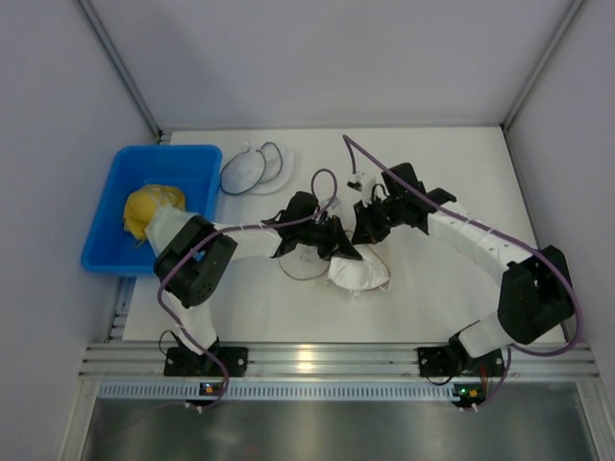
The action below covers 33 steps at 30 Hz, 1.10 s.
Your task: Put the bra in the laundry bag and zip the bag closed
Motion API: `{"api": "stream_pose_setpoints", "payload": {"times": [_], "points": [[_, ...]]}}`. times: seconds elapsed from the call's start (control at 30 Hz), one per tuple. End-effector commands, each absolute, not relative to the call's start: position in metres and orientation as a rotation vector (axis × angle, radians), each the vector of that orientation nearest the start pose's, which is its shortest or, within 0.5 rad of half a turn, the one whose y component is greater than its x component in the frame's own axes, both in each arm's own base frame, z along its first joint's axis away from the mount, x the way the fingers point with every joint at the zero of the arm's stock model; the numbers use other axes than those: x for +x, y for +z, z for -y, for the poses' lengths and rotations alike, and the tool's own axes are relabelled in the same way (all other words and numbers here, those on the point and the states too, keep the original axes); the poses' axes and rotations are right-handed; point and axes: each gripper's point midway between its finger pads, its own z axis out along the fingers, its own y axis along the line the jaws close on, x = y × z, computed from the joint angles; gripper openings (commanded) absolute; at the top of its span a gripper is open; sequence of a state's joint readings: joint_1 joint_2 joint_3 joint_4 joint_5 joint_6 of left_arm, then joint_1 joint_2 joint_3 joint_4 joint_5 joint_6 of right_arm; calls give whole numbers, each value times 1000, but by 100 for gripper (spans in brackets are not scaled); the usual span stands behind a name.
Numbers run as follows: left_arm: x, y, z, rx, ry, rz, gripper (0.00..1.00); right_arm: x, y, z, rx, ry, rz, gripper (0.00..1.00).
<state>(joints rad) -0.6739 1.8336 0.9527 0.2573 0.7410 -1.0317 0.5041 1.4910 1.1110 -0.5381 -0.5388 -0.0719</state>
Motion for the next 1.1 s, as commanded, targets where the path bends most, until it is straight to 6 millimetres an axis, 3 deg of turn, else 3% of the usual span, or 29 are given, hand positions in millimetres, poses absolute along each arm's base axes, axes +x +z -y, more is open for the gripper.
{"api": "stream_pose_setpoints", "payload": {"times": [0.0, 0.2, 0.27, 0.4, 0.53, 0.57, 0.7, 0.73, 0.77, 0.87, 0.9, 0.93, 0.97, 1.0, 1.07], "points": [[261, 119, 383, 23, -1715, -2485, 0, 257, 144, -255, -1002, 870, -2231, 0], [306, 130, 349, -172, -1611, -2360, 0, 252, 135, -245, -931, 848, -2280, 0], [311, 135, 343, -210, -1616, -2334, 0, 251, 132, -246, -888, 887, -2304, 0], [328, 136, 331, -345, -1503, -2276, 0, 240, 141, -265, -611, 1203, -2402, 0], [335, 120, 339, -512, -1511, -2332, 0, 232, 147, -280, -489, 1462, -2383, 0], [338, 126, 344, -495, -1523, -2323, 0, 231, 144, -281, -431, 1508, -2412, 0], [336, 119, 350, -503, -1490, -2374, 0, 245, 147, -274, -287, 1592, -2399, 3], [335, 111, 349, -503, -1460, -2406, 0, 252, 146, -270, -284, 1542, -2392, 17], [335, 107, 347, -506, -1443, -2417, 0, 250, 137, -259, -334, 1448, -2429, 24], [335, 97, 345, -538, -1432, -2436, 0, 272, 142, -234, -353, 1196, -2394, 43], [336, 95, 344, -536, -1425, -2441, 0, 282, 141, -221, -309, 1097, -2382, 55], [337, 95, 345, -538, -1425, -2439, 0, 283, 154, -213, -307, 1055, -2333, 60], [338, 94, 345, -539, -1426, -2440, 0, 285, 154, -204, -305, 1002, -2324, 68], [338, 92, 346, -540, -1428, -2445, 0, 289, 154, -191, -288, 930, -2315, 85], [342, 96, 348, -531, -1443, -2430, 0, 290, 161, -177, -327, 819, -2274, 88]]}}
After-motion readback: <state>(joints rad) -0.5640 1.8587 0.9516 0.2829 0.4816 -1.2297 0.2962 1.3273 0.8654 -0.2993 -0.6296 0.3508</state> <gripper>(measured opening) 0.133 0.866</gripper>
